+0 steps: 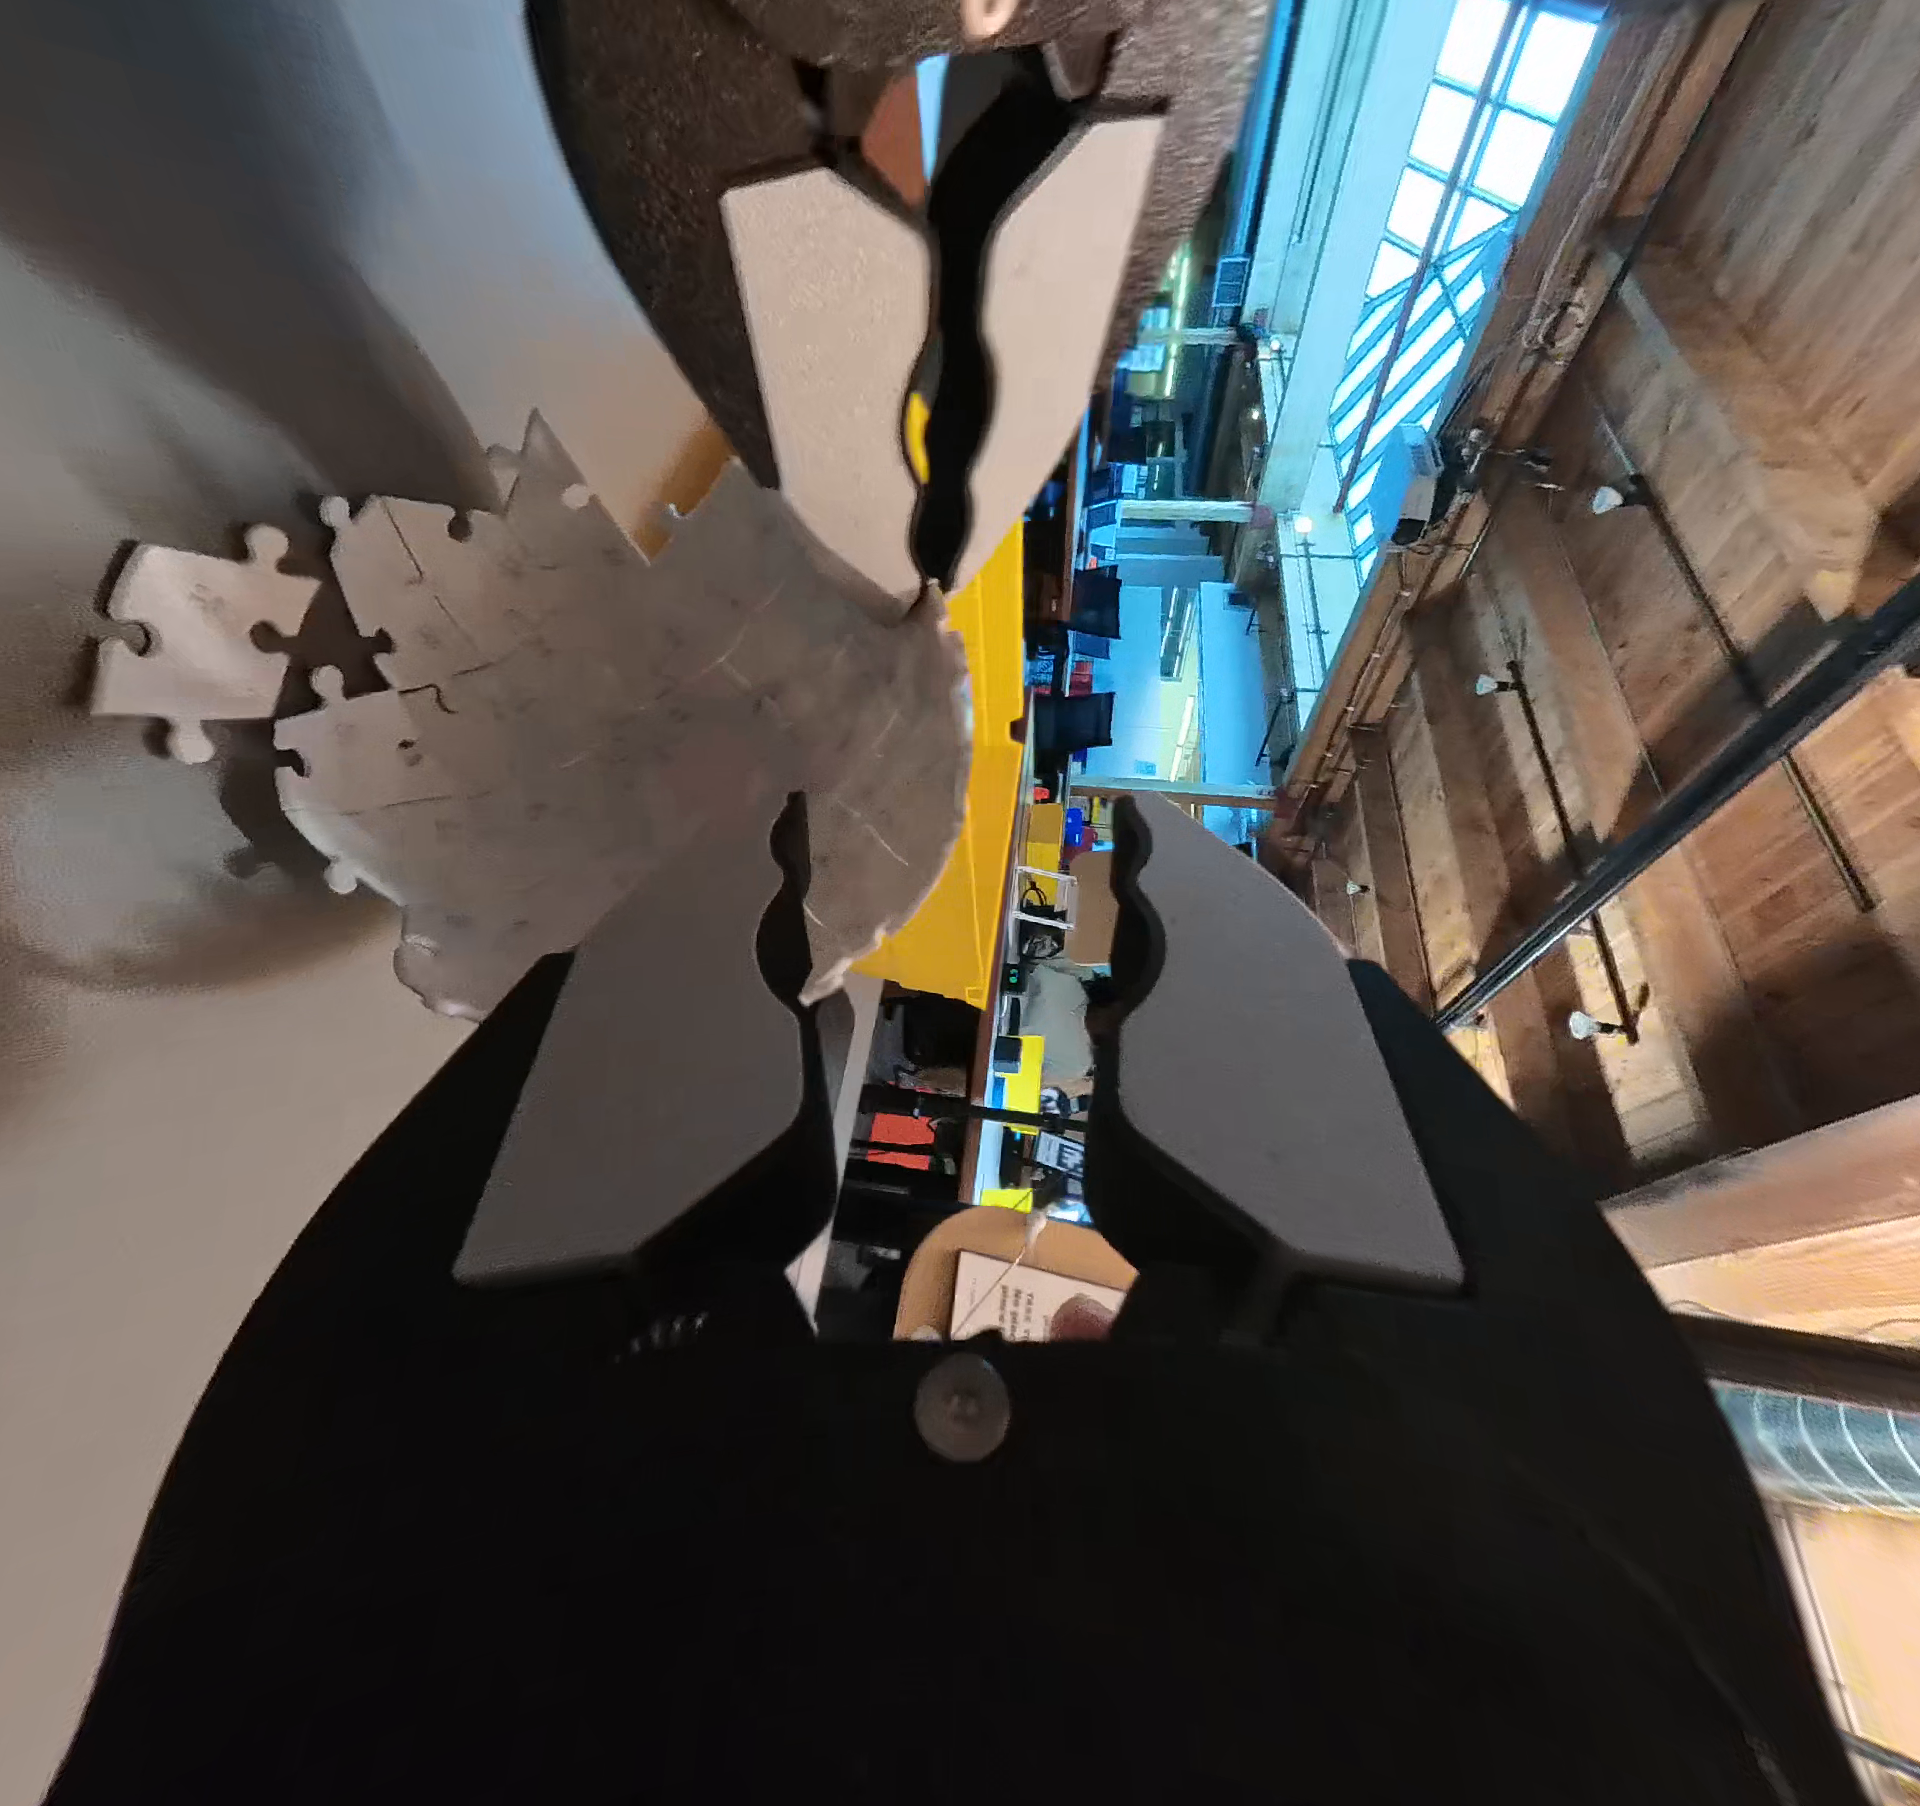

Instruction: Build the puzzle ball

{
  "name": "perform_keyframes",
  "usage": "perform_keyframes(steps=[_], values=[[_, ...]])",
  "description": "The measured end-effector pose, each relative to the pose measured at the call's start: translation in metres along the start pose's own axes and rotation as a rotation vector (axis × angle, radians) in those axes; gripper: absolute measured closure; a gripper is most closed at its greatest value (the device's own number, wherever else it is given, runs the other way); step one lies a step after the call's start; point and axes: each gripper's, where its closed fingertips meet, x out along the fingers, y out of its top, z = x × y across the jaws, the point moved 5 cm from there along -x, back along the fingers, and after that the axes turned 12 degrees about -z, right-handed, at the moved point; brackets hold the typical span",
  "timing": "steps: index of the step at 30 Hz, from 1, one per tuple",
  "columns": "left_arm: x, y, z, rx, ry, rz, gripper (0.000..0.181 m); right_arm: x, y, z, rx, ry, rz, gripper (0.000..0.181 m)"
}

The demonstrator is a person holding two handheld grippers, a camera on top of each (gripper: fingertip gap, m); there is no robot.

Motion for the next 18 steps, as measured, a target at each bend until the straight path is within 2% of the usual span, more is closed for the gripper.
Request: perform_keyframes(steps=[3, 5, 7, 9, 12, 13, 14, 16, 18], values=[[-0.001, 0.004, 0.001, -0.002, 0.012, -0.022, 0.179, -0.017, -0.001, 0.018, 0.002, -0.038, -0.019, 0.121], [-0.003, 0.006, 0.002, -0.006, 0.02, -0.046, 0.179, -0.037, -0.001, 0.033, 0.021, -0.073, -0.048, 0.128], [-0.004, 0.008, 0.003, -0.034, 0.014, -0.06, 0.179, -0.059, 0.007, 0.037, 0.057, -0.085, -0.037, 0.156], [-0.004, 0.007, 0.004, -0.042, 0.008, -0.1, 0.18, -0.074, 0.018, 0.021, 0.094, -0.052, -0.014, 0.179], [-0.003, 0.005, 0.001, -0.052, 0.0, -0.133, 0.179, -0.069, 0.022, -0.036, 0.135, 0.146, -0.067, 0.181], [-0.002, 0.005, 0.0, -0.071, -0.008, -0.141, 0.179, -0.065, 0.021, -0.048, 0.149, 0.148, -0.103, 0.181], [-0.002, 0.004, 0.0, -0.087, -0.013, -0.148, 0.179, -0.058, 0.017, -0.053, 0.188, 0.12, -0.149, 0.181], [-0.001, 0.002, -0.001, -0.106, -0.015, -0.171, 0.179, -0.042, 0.011, -0.063, 0.251, 0.195, -0.217, 0.181], [-0.001, 0.001, -0.001, -0.143, -0.023, -0.198, 0.179, -0.026, 0.007, -0.061, 0.265, 0.175, -0.242, 0.181]])
